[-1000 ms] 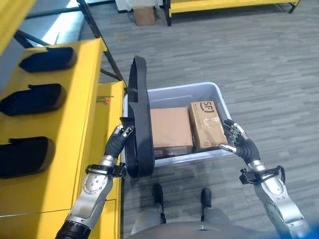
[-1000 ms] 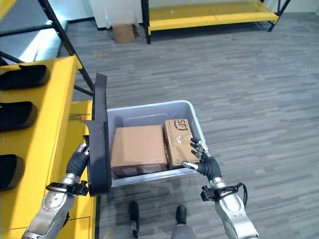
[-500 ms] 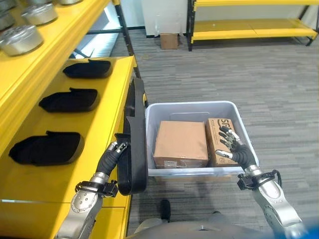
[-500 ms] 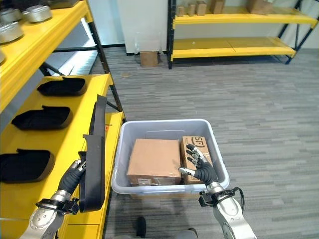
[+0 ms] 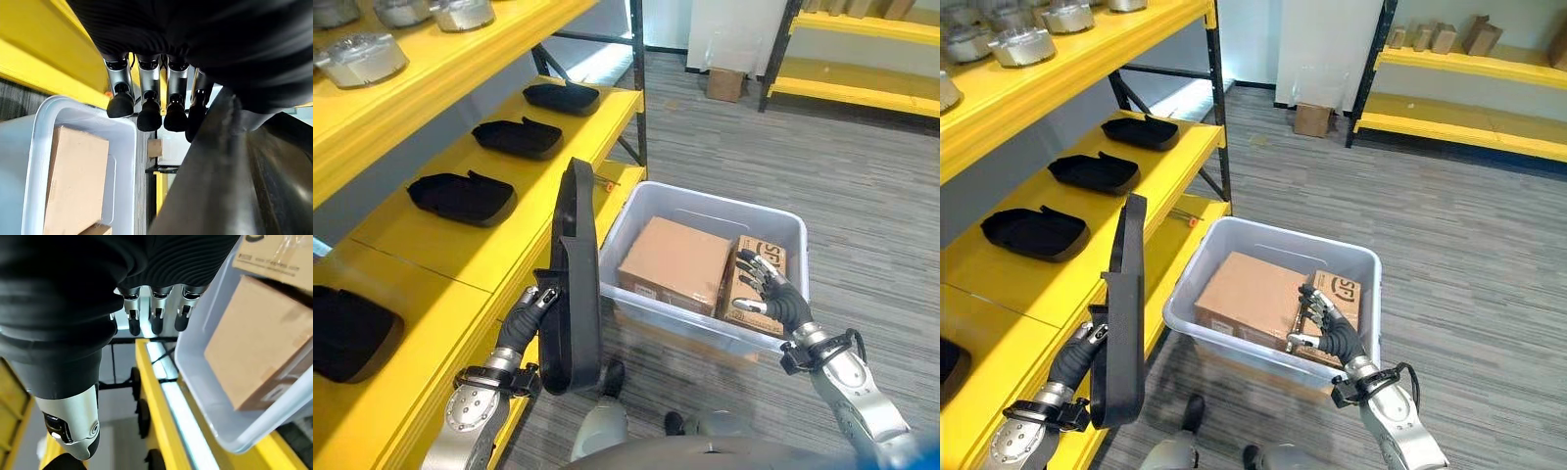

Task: Move parts from the plastic box to the shelf.

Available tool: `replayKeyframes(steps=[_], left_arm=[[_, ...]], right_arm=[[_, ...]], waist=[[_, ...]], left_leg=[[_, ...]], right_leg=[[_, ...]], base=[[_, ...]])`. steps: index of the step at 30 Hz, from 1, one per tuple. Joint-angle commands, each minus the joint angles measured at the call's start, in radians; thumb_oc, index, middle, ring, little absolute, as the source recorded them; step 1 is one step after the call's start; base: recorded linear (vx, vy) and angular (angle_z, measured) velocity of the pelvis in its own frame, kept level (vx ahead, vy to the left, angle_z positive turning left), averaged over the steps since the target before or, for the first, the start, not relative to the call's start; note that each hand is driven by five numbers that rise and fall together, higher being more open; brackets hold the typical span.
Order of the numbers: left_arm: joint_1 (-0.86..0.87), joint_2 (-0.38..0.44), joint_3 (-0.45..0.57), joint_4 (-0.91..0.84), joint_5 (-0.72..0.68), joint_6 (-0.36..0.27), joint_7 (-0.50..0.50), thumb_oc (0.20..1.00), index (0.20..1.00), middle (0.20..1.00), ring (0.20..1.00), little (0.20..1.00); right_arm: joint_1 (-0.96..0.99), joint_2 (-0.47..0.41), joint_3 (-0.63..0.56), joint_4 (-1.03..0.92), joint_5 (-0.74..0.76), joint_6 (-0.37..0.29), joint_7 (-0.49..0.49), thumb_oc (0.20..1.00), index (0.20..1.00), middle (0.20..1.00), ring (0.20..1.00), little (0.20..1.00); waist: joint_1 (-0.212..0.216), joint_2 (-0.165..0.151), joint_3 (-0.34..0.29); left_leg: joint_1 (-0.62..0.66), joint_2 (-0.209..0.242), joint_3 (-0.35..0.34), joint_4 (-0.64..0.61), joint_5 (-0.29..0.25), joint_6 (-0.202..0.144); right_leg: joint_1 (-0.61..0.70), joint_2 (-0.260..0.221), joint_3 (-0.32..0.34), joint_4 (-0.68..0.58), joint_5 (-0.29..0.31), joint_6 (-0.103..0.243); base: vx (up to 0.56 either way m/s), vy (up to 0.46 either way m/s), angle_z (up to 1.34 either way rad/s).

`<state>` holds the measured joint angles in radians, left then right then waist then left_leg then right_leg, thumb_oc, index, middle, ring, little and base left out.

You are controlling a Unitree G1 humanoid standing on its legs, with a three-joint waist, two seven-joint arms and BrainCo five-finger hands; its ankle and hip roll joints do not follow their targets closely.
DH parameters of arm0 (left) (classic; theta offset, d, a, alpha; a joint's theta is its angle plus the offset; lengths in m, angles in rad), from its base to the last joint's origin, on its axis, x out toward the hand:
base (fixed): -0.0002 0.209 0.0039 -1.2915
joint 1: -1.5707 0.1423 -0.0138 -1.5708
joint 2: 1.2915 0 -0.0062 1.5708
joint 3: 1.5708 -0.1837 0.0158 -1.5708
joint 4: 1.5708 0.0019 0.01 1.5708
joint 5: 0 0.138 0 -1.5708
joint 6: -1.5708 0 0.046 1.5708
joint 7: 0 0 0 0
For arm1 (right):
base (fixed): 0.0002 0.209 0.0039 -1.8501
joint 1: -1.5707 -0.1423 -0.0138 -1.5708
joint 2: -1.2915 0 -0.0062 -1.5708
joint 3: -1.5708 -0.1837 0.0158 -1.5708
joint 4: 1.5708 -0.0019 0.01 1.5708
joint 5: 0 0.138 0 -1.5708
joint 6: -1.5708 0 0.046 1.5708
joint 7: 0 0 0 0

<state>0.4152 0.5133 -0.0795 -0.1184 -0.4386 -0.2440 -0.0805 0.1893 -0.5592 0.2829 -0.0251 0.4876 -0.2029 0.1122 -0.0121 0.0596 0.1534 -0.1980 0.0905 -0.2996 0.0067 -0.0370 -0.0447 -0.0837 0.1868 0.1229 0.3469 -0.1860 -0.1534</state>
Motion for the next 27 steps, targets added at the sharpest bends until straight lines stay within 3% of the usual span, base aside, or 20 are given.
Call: replayKeyframes(steps=[1, 2, 4, 5, 6, 11, 12, 13, 15, 16, 18, 20, 22, 27], left_arm=[[-0.061, 0.008, 0.04, -0.088, 0.012, -0.074, 0.007, 0.2, 0.2, 0.2, 0.2, 0.2], [-0.056, 0.0, 0.046, -0.092, 0.011, -0.074, 0.009, 0.2, 0.2, 0.2, 0.2, 0.2], [-0.058, 0.003, 0.056, -0.094, 0.02, -0.074, 0.018, 0.2, 0.2, 0.2, 0.2, 0.2], [-0.059, 0.003, 0.057, -0.094, 0.02, -0.074, 0.019, 0.2, 0.2, 0.2, 0.2, 0.2], [-0.061, 0.005, 0.064, -0.086, 0.028, -0.071, 0.021, 0.2, 0.2, 0.2, 0.2, 0.2], [-0.033, -0.013, 0.083, -0.104, 0.027, -0.075, 0.016, 0.2, 0.2, 0.2, 0.2, 0.2], [-0.032, -0.014, 0.085, -0.108, 0.023, -0.071, 0.012, 0.2, 0.2, 0.2, 0.2, 0.2], [-0.032, -0.015, 0.084, -0.11, 0.021, -0.068, 0.01, 0.2, 0.2, 0.2, 0.2, 0.2], [-0.06, -0.019, 0.08, -0.101, 0.004, -0.064, 0.012, 0.2, 0.2, 0.2, 0.2, 0.2], [-0.069, -0.022, 0.077, -0.101, 0.0, -0.064, 0.014, 0.2, 0.2, 0.2, 0.2, 0.2], [-0.09, -0.026, 0.073, -0.099, -0.004, -0.063, 0.021, 0.2, 0.2, 0.2, 0.2, 0.2], [-0.088, -0.029, 0.078, -0.099, 0.003, -0.063, 0.022, 0.2, 0.2, 0.2, 0.2, 0.2], [-0.084, -0.024, 0.079, -0.103, 0.009, -0.061, 0.017, 0.2, 0.2, 0.2, 0.2, 0.2], [-0.069, -0.012, 0.101, -0.106, 0.021, -0.061, 0.017, 0.2, 0.2, 0.2, 0.2, 0.2]], right_arm=[[-0.065, -0.002, -0.03, -0.075, 0.024, -0.079, -0.002, 1.0, 1.0, 1.0, 1.0, 1.0], [-0.075, -0.007, -0.031, -0.072, 0.017, -0.081, -0.011, 1.0, 1.0, 1.0, 1.0, 1.0], [-0.087, -0.019, -0.036, -0.073, 0.007, -0.085, -0.026, 1.0, 1.0, 1.0, 1.0, 1.0], [-0.088, -0.018, -0.036, -0.072, 0.007, -0.085, -0.027, 1.0, 1.0, 1.0, 1.0, 1.0], [-0.09, -0.021, -0.038, -0.072, -0.003, -0.082, -0.036, 1.0, 1.0, 1.0, 1.0, 1.0], [-0.06, -0.016, -0.051, -0.084, -0.007, -0.083, -0.019, 1.0, 1.0, 1.0, 1.0, 1.0], [-0.05, -0.01, -0.056, -0.076, -0.005, -0.082, -0.019, 1.0, 1.0, 1.0, 1.0, 1.0], [-0.045, -0.007, -0.057, -0.072, -0.009, -0.081, -0.025, 1.0, 1.0, 1.0, 1.0, 1.0], [-0.038, 0.0, -0.059, -0.055, -0.005, -0.079, -0.045, 1.0, 1.0, 1.0, 1.0, 1.0], [-0.038, 0.0, -0.062, -0.056, -0.006, -0.079, -0.051, 1.0, 1.0, 1.0, 1.0, 1.0], [-0.044, -0.003, -0.072, -0.047, -0.015, -0.078, -0.067, 1.0, 1.0, 1.0, 1.0, 1.0], [-0.042, -0.003, -0.088, -0.041, -0.023, -0.081, -0.073, 1.0, 1.0, 1.0, 1.0, 1.0], [-0.02, 0.003, -0.104, -0.043, -0.024, -0.077, -0.069, 1.0, 1.0, 1.0, 1.0, 1.0], [0.005, 0.022, -0.107, -0.039, -0.024, -0.063, -0.053, 1.0, 1.0, 1.0, 1.0, 1.0]], waist=[[-0.023, -0.019, -0.014], [-0.024, -0.01, 0.003], [-0.034, -0.018, 0.02], [-0.033, -0.017, 0.018], [-0.042, -0.025, 0.018], [-0.056, -0.038, 0.011], [-0.067, -0.031, 0.004], [-0.074, -0.025, 0.0], [-0.09, 0.01, -0.019], [-0.094, 0.016, -0.021], [-0.097, 0.035, -0.023], [-0.088, 0.042, -0.032], [-0.077, 0.031, -0.037], [-0.06, 0.002, -0.05]], left_leg=[[-0.055, -0.022, -0.002, -0.066, 0.272, -0.041], [-0.071, -0.023, 0.045, -0.069, 0.26, -0.036], [-0.084, -0.019, 0.205, -0.015, 0.222, -0.019], [-0.09, -0.017, 0.206, -0.011, 0.222, -0.019], [-0.072, 0.017, 0.334, 0.079, 0.18, -0.013], [0.029, 0.107, 0.309, 0.177, 0.136, -0.025], [0.088, 0.169, 0.311, 0.167, 0.164, -0.033], [0.119, 0.192, 0.313, 0.142, 0.184, -0.041], [0.186, 0.26, 0.306, 0.097, 0.29, -0.075], [0.192, 0.269, 0.317, 0.089, 0.299, -0.083], [0.209, 0.269, 0.325, 0.046, 0.297, -0.098], [0.218, 0.261, 0.356, -0.018, 0.239, -0.104], [0.235, 0.23, 0.368, -0.05, 0.15, -0.102], [0.233, 0.174, 0.351, -0.066, 0.1, -0.082]], right_leg=[[0.141, -0.066, 0.031, -0.271, 0.066, 0.138], [0.133, -0.078, -0.009, -0.276, 0.071, 0.137], [0.124, -0.109, -0.053, -0.284, 0.082, 0.144], [0.12, -0.107, -0.051, -0.284, 0.085, 0.144], [0.091, -0.139, -0.096, -0.279, 0.099, 0.157], [0.065, -0.21, -0.159, -0.267, 0.102, 0.165], [0.055, -0.225, -0.193, -0.255, 0.088, 0.167], [0.054, -0.23, -0.206, -0.252, 0.083, 0.169], [0.036, -0.258, -0.286, -0.242, 0.077, 0.17], [0.036, -0.266, -0.303, -0.241, 0.078, 0.171], [0.03, -0.287, -0.342, -0.234, 0.084, 0.182], [0.033, -0.309, -0.364, -0.232, 0.103, 0.201], [0.061, -0.342, -0.385, -0.258, 0.129, 0.228], [0.078, -0.394, -0.413, -0.29, 0.176, 0.26]], base=[[-0.14, -0.067, 0.58], [-0.21, -0.072, 0.44], [-0.2, -0.021, 0.74], [-0.2, -0.02, 1.31], [-0.18, -0.016, 1.19], [-0.13, 0.009, 0.65], [-0.04, 0.058, 0.47], [-0.06, 0.142, 1.0], [-0.04, 0.253, 1.28], [-0.02, 0.271, 1.11], [-0.01, 0.226, 1.5], [0.03, 0.268, 1.39], [0.0, 0.255, 0.48], [0.0, 0.174, 0.19]])
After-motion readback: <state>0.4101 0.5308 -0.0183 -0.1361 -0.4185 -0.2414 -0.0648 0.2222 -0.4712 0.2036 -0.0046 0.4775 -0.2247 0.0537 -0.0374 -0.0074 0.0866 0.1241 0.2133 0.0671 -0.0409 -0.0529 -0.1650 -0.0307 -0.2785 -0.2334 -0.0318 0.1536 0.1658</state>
